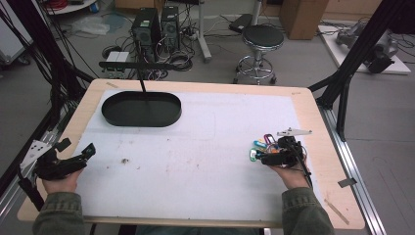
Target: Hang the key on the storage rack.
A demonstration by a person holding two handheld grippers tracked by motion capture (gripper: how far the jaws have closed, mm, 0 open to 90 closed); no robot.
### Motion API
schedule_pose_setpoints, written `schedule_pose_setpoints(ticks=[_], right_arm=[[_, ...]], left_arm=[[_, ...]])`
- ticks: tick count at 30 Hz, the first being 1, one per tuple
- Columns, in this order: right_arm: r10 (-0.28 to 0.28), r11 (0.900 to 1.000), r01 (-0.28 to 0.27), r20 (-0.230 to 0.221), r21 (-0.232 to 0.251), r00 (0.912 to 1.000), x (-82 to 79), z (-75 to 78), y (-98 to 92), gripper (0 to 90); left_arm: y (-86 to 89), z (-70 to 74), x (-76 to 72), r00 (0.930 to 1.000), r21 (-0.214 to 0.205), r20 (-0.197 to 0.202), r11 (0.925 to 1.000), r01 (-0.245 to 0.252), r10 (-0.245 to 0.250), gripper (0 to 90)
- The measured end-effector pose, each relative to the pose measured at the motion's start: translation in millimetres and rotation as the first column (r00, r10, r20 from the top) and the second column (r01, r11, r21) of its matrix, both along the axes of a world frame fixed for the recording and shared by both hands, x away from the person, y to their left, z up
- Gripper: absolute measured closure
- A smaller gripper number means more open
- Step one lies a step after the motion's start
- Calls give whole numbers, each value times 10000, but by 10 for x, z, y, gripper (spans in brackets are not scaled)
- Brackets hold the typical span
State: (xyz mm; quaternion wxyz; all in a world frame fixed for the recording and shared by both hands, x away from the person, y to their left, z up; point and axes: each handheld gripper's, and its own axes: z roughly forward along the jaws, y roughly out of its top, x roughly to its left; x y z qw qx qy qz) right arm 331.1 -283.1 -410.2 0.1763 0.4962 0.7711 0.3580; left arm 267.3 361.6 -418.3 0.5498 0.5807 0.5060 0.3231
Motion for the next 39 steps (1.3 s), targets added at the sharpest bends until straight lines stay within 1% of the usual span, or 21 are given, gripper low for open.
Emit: schedule_pose_setpoints(ticks=[5, 7, 9, 12, 14, 16, 18, 19, 20, 21, 24, 27, 28, 29, 31, 34, 35, 36, 37, 38, 39], right_arm=[[32, 10000, -31, -286, 24, 9996, 24, -34, 28, 6], [8, 10000, -7, -529, 21, 9986, 31, -50, 39, 7], [-24, 10000, 18, -707, -77, 9975, 33, -60, 43, 36], [-26, 10000, 24, -974, -13, 9952, 33, -66, 44, 52], [-183, 9998, 180, -1191, -36, 9927, 40, -78, 34, 70], [-89, 9999, 107, -1431, 114, 9897, 41, -79, 19, 155], [-60, 9999, 81, -1462, 138, 9892, 34, -71, 25, 198], [-60, 9999, 81, -1462, 138, 9892, 34, -71, 25, 198], [-14, 10000, 24, -1420, 72, 9899, 22, -61, 33, 261], [-16, 10000, 29, -1466, 88, 9892, 20, -62, 40, 283], [-95, 9999, 70, -1687, -151, 9856, 30, -86, 47, 361], [-60, 9996, 11, -1679, -289, 9858, 36, -92, 53, 467], [-60, 9996, 11, -1679, -289, 9858, 36, -92, 53, 467], [-166, 9986, 81, -1652, -521, 9861, 34, -94, 68, 526], [-236, 9976, 127, -1624, -677, 9864, 37, -94, 65, 564], [-409, 9978, 313, -1686, -587, 9848, 49, -94, 47, 601], [-650, 9944, 497, -1693, -932, 9834, 52, -90, 63, 655], [-650, 9944, 497, -1693, -932, 9834, 52, -90, 63, 655], [-586, 9939, 411, -1741, -1025, 9830, 60, -75, 81, 744], [-560, 9947, 393, -1795, -954, 9822, 63, -63, 85, 776], [-716, 9929, 517, -1914, -1070, 9789, 67, -57, 92, 783]], left_arm=[[-16, -1, 6, 9999, 22, -11, 9999, 111, -111, 21], [-16, -1, 5, 9999, 20, -3, 9999, 111, -111, 21], [-11, -1, 6, 10000, -13, -11, 10000, 71, -71, 21], [-12, -3, 10, 10000, -21, -24, 10000, 86, -86, 21], [-15, -3, 12, 9999, 1, -32, 9999, 104, -104, 21], [-15, -4, 13, 9999, -7, -33, 9999, 102, -102, 21], [-15, -5, 13, 10000, -18, -28, 10000, 83, -83, 21], [-15, -5, 13, 10000, -18, -28, 10000, 83, -83, 21], [-15, -4, 14, 10000, -22, -31, 10000, 72, -72, 21], [-15, -5, 15, 10000, -29, -30, 10000, 78, -78, 21], [-18, -5, 15, 10000, -20, -18, 10000, 75, -75, 21], [-21, -5, 17, 10000, -1, -31, 10000, 70, -70, 21], [-22, -5, 17, 10000, 29, -29, 10000, 79, -79, 21], [-25, -6, 18, 10000, 35, -28, 10000, 81, -81, 22], [-34, -4, 20, 9999, 113, -40, 9999, 95, -95, 21], [-39, -4, 20, 9999, 176, -56, 9998, 133, -132, 21], [-42, -4, 23, 9999, 180, -70, 9997, 140, -138, 22], [-43, -4, 24, 9999, 191, -73, 9997, 145, -144, 22], [-43, -4, 23, 9999, 194, -62, 9997, 143, -142, 22], [-43, -4, 23, 9999, 193, -56, 9997, 148, -147, 22], [-44, -2, 21, 9999, 196, -48, 9997, 130, -129, 21]])
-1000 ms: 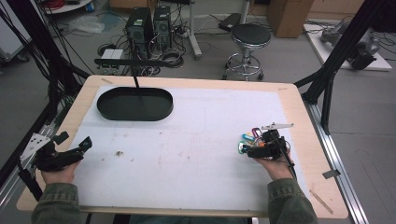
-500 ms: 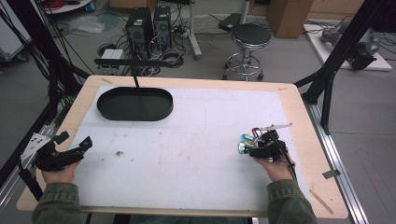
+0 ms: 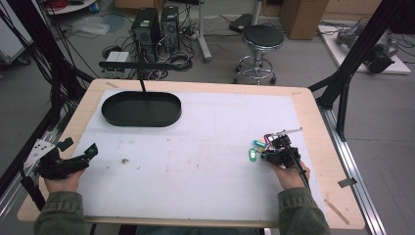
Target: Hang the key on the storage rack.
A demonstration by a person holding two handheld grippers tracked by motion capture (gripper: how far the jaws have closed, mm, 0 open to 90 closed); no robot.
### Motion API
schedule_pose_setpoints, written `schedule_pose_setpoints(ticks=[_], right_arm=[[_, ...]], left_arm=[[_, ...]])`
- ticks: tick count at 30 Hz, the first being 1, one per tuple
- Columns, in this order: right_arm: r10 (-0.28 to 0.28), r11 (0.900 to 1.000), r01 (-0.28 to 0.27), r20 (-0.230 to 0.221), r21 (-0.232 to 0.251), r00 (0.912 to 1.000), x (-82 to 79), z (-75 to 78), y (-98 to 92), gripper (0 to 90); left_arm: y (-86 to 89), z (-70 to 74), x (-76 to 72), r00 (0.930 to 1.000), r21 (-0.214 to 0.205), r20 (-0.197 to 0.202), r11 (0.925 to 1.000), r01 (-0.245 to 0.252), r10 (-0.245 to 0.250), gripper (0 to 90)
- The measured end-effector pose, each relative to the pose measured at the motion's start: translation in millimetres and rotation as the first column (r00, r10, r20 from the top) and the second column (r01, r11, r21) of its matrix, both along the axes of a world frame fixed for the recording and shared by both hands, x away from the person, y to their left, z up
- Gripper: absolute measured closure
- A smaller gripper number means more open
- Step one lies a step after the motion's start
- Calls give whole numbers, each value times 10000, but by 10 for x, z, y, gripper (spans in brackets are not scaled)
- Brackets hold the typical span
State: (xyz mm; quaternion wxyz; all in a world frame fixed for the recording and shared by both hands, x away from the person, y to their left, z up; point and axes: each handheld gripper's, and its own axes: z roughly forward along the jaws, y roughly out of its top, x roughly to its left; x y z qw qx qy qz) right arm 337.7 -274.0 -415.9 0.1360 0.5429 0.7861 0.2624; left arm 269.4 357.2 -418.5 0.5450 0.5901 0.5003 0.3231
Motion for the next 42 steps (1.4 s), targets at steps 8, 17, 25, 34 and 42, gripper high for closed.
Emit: schedule_pose_setpoints(ticks=[8, 17, 25, 34, 42], right_arm=[[40, 9997, -36, -128, 262, 9999, -2, 5, -46, 805], [168, 9988, -162, -132, 458, 9998, 7, 9, -79, 822], [909, 9958, -907, 144, -126, 9958, -40, 81, -2, 832], [1180, 9930, -1178, 546, -74, 9915, -125, 276, -11, 836], [1465, 9887, -1425, 986, -465, 9843, -180, 482, 21, 836]], left_arm=[[1, -1, 4, 10000, -4, -6, 10000, 21, -21, 21], [2, -2, 7, 10000, -28, -22, 10000, 25, -25, 21], [5, 0, 5, 10000, -51, 9, 10000, -2, 2, 21], [8, 0, 4, 10000, -59, 17, 10000, -5, 5, 21], [10, 1, 2, 10000, -80, 30, 10000, -29, 30, 22]])
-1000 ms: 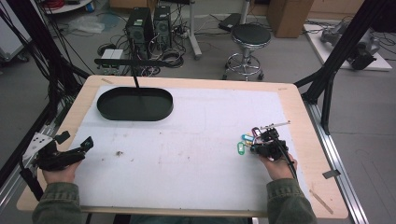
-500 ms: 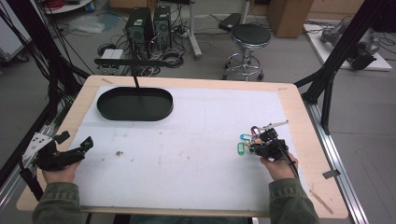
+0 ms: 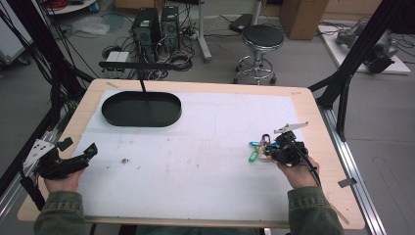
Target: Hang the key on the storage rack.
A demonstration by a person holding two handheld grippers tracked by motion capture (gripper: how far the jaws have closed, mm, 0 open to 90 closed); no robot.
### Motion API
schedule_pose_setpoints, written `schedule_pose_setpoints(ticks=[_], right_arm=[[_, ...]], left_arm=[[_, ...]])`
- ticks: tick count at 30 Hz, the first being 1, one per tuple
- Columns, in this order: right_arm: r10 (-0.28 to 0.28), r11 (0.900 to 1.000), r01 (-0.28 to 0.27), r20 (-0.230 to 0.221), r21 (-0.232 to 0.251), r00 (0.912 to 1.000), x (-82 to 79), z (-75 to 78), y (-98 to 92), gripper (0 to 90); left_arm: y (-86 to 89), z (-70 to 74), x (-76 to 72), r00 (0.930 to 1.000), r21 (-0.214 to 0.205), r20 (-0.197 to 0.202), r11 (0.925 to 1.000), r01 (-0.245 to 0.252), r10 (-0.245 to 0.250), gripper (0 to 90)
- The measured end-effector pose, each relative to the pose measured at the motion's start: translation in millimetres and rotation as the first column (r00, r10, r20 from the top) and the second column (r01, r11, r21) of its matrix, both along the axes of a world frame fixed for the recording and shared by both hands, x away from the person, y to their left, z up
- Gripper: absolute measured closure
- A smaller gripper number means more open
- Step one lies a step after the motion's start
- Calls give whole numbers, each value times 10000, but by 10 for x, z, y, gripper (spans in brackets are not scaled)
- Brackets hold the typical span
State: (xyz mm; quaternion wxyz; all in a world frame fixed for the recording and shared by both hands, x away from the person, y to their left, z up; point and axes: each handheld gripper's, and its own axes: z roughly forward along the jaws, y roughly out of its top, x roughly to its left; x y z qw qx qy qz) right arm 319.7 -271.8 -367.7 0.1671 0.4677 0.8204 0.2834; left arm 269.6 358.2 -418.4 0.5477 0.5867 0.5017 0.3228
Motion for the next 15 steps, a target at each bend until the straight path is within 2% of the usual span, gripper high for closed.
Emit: schedule_pose_setpoints(ticks=[5, 8, 12, 13, 15], right_arm=[[47, 9999, -51, 306, 158, 9995, -13, 132, -38, 836], [80, 9989, -95, 336, 457, 9994, -14, 193, -67, 836], [157, 9984, -182, 456, 531, 9988, -16, 248, -74, 836], [205, 9971, -240, 485, 726, 9986, -18, 286, -77, 836], [281, 9966, -318, 493, 764, 9984, -15, 304, -81, 837]], left_arm=[[0, 0, 1, 10000, -1, -17, 10000, 9, -9, 21], [1, 1, 0, 10000, -2, -21, 10000, 0, 0, 22], [0, 0, 1, 10000, -8, -23, 10000, 15, -15, 21], [0, 0, 1, 10000, -11, -17, 10000, 14, -14, 22], [1, 0, 2, 10000, -4, -25, 10000, 19, -19, 21]])
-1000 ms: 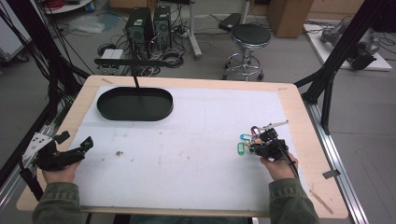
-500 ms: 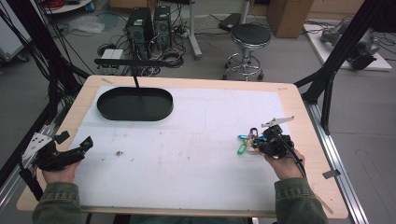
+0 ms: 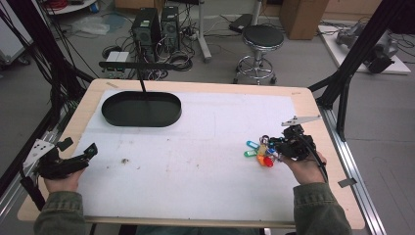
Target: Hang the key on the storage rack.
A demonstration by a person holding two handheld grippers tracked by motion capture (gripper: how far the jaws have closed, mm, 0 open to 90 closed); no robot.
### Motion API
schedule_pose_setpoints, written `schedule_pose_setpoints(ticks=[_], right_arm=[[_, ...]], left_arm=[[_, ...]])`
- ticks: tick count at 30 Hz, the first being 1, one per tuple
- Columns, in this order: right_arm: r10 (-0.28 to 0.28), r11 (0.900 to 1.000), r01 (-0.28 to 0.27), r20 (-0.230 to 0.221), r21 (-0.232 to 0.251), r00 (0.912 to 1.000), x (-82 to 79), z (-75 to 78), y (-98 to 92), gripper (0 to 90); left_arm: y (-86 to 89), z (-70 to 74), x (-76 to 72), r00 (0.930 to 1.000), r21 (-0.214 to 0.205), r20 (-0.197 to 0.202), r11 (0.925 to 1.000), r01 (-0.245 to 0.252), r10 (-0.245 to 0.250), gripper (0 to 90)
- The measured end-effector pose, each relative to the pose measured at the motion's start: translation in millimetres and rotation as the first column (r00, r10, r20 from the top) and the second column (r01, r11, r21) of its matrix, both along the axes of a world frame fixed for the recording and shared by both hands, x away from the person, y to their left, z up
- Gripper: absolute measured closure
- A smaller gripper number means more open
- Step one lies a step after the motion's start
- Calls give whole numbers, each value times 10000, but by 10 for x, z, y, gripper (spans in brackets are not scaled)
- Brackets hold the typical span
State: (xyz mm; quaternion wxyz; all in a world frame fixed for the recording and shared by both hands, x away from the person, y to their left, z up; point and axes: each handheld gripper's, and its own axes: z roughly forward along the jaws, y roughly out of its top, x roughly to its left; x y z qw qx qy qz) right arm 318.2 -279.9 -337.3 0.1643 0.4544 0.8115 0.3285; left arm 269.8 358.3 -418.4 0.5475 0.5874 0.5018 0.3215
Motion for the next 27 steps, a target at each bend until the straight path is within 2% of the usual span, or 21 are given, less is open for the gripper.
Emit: schedule_pose_setpoints(ticks=[6, 8, 9, 11, 20, 27], right_arm=[[111, 9999, -112, 134, 78, 9998, 10, 112, 13, 837], [218, 9995, -221, 129, 242, 9997, 19, 168, 22, 839], [218, 9995, -221, 129, 242, 9997, 19, 168, 22, 839], [370, 9979, -373, 57, 536, 9993, 35, 208, 26, 852], [561, 9954, -561, 13, 777, 9984, 52, 264, 58, 856], [790, 9906, -807, 197, 1105, 9967, 81, 372, 104, 857]], left_arm=[[1, -1, 2, 10000, 4, -11, 10000, 10, -10, 21], [0, -1, 3, 10000, 0, -14, 10000, 12, -12, 21], [0, -1, 2, 10000, 1, -14, 10000, 9, -9, 21], [2, -1, 2, 10000, -2, -4, 10000, 6, -6, 21], [3, -2, 5, 10000, 2, 3, 10000, 20, -20, 22], [0, -4, 7, 10000, -13, 0, 10000, 18, -18, 21]])
